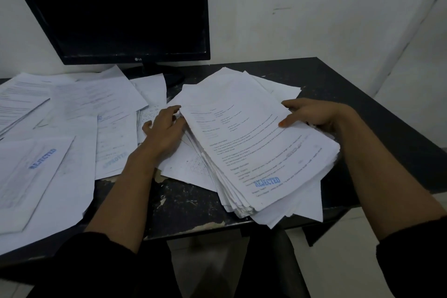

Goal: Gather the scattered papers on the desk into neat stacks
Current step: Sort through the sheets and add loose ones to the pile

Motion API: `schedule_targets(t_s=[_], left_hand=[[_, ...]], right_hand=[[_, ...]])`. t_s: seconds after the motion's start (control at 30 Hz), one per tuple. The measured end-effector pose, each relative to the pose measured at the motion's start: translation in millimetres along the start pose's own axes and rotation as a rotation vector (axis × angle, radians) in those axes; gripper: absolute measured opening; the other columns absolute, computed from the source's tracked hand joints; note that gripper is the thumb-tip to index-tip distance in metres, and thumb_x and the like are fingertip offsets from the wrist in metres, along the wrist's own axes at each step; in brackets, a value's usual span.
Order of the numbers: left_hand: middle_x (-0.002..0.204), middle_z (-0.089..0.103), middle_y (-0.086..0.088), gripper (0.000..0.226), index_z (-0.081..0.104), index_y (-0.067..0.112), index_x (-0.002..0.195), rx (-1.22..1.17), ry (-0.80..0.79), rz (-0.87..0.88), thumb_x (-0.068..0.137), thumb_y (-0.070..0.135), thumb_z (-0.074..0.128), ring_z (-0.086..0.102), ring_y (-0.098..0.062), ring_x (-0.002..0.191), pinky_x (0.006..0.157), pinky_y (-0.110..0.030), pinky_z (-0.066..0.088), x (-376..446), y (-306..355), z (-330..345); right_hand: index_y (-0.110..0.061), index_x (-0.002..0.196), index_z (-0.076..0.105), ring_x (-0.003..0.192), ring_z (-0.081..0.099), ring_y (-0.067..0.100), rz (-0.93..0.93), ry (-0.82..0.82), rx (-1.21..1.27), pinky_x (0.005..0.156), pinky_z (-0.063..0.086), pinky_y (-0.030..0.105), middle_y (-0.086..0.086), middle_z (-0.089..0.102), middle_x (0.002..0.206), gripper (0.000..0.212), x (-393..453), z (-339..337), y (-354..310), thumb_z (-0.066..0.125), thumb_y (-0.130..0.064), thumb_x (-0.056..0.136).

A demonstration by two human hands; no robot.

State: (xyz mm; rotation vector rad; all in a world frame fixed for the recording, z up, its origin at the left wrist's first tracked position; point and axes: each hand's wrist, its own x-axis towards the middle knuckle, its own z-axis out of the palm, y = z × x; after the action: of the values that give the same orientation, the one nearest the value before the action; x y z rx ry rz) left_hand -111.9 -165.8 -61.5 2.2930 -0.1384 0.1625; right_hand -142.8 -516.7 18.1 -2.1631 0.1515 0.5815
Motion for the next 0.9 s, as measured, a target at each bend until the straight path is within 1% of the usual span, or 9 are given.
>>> schedule_targets(t_s=[0.13, 0.2, 0.3, 0.37, 0.43, 0.5, 0.63, 0.77, 0.9], left_hand=[[0.141, 0.046, 0.006, 0.046, 0.038, 0.027, 0.142, -0.047, 0.061, 0.034, 0.098, 0.040, 0.047, 0.039, -0.001, 0.113, 0.118, -0.047, 0.001, -3.9, 4.0, 0.4], [0.140, 0.042, 0.008, 0.056, 0.040, 0.027, 0.141, -0.041, 0.071, 0.070, 0.089, 0.046, 0.051, 0.040, -0.002, 0.114, 0.118, -0.049, 0.000, -3.9, 6.3, -1.3], [0.140, 0.044, 0.010, 0.062, 0.048, 0.032, 0.133, 0.102, 0.065, 0.139, 0.076, 0.055, 0.051, 0.044, -0.008, 0.124, 0.116, -0.048, 0.001, -2.4, 7.1, -1.3], [0.142, 0.043, 0.010, 0.060, 0.050, 0.034, 0.130, 0.207, 0.027, 0.167, 0.075, 0.059, 0.051, 0.038, -0.013, 0.134, 0.116, -0.049, -0.001, -2.8, 2.1, 0.9], [0.144, 0.043, 0.011, 0.053, 0.053, 0.036, 0.128, 0.276, -0.013, 0.154, 0.082, 0.062, 0.054, 0.031, -0.014, 0.138, 0.116, -0.050, -0.005, -4.3, -3.0, 4.8], [0.144, 0.043, 0.012, 0.042, 0.056, 0.039, 0.126, 0.323, -0.006, 0.129, 0.089, 0.060, 0.055, 0.027, -0.013, 0.139, 0.115, -0.052, -0.007, -4.0, -4.4, 9.2], [0.147, 0.042, 0.010, 0.037, 0.059, 0.043, 0.121, 0.356, 0.032, 0.089, 0.090, 0.061, 0.051, 0.027, -0.016, 0.141, 0.113, -0.054, -0.008, -1.2, -2.7, 13.6], [0.149, 0.043, 0.006, 0.034, 0.061, 0.042, 0.119, 0.382, 0.064, 0.066, 0.092, 0.059, 0.049, 0.027, -0.019, 0.142, 0.114, -0.056, -0.007, 0.7, -4.6, 14.5], [0.148, 0.044, 0.006, 0.034, 0.063, 0.040, 0.119, 0.372, 0.085, 0.047, 0.091, 0.058, 0.052, 0.028, -0.019, 0.142, 0.113, -0.055, -0.008, 0.1, -2.0, 16.1]], right_hand=[[-0.023, 0.135, 0.052, 0.121, 0.056, 0.023, -0.083, 0.122, 0.068, 0.108, 0.040, 0.048, -0.004, 0.055, 0.137, 0.066, -0.8, -0.5, 15.3, 0.076, -0.036, 0.075], [-0.017, 0.129, 0.057, 0.115, 0.060, 0.026, -0.101, 0.181, 0.156, 0.104, 0.044, 0.047, 0.002, 0.060, 0.131, 0.045, -0.4, -1.3, 21.2, 0.068, -0.020, 0.086], [-0.011, 0.118, 0.059, 0.091, 0.067, 0.024, -0.061, 0.255, 0.305, 0.071, 0.057, 0.032, 0.009, 0.066, 0.115, 0.029, -2.1, 0.3, 28.0, 0.062, -0.005, 0.089], [-0.009, 0.112, 0.058, 0.077, 0.066, 0.020, -0.032, 0.291, 0.365, 0.049, 0.053, 0.021, 0.006, 0.067, 0.098, 0.022, -5.3, 4.2, 27.0, 0.059, -0.003, 0.091], [-0.009, 0.104, 0.058, 0.072, 0.064, 0.020, -0.005, 0.315, 0.389, 0.044, 0.050, 0.020, 0.006, 0.066, 0.092, 0.014, -7.5, 7.0, 27.3, 0.059, -0.003, 0.091], [-0.010, 0.101, 0.060, 0.077, 0.065, 0.022, 0.004, 0.312, 0.380, 0.055, 0.052, 0.028, 0.007, 0.067, 0.098, 0.012, -11.9, 10.3, 26.5, 0.059, -0.004, 0.091], [-0.013, 0.122, 0.058, 0.094, 0.062, 0.022, -0.034, 0.352, 0.236, 0.072, 0.048, 0.032, 0.003, 0.062, 0.115, 0.033, -9.0, 6.7, 23.1, 0.061, -0.005, 0.090], [-0.012, 0.129, 0.055, 0.110, 0.056, 0.027, -0.079, 0.380, 0.096, 0.098, 0.045, 0.043, 0.003, 0.057, 0.124, 0.041, 4.0, -3.0, 17.4, 0.064, -0.008, 0.089], [-0.020, 0.122, 0.059, 0.110, 0.059, 0.028, -0.065, 0.313, 0.115, 0.100, 0.046, 0.049, 0.004, 0.061, 0.123, 0.040, 11.5, -16.4, 14.1, 0.068, -0.007, 0.085]])
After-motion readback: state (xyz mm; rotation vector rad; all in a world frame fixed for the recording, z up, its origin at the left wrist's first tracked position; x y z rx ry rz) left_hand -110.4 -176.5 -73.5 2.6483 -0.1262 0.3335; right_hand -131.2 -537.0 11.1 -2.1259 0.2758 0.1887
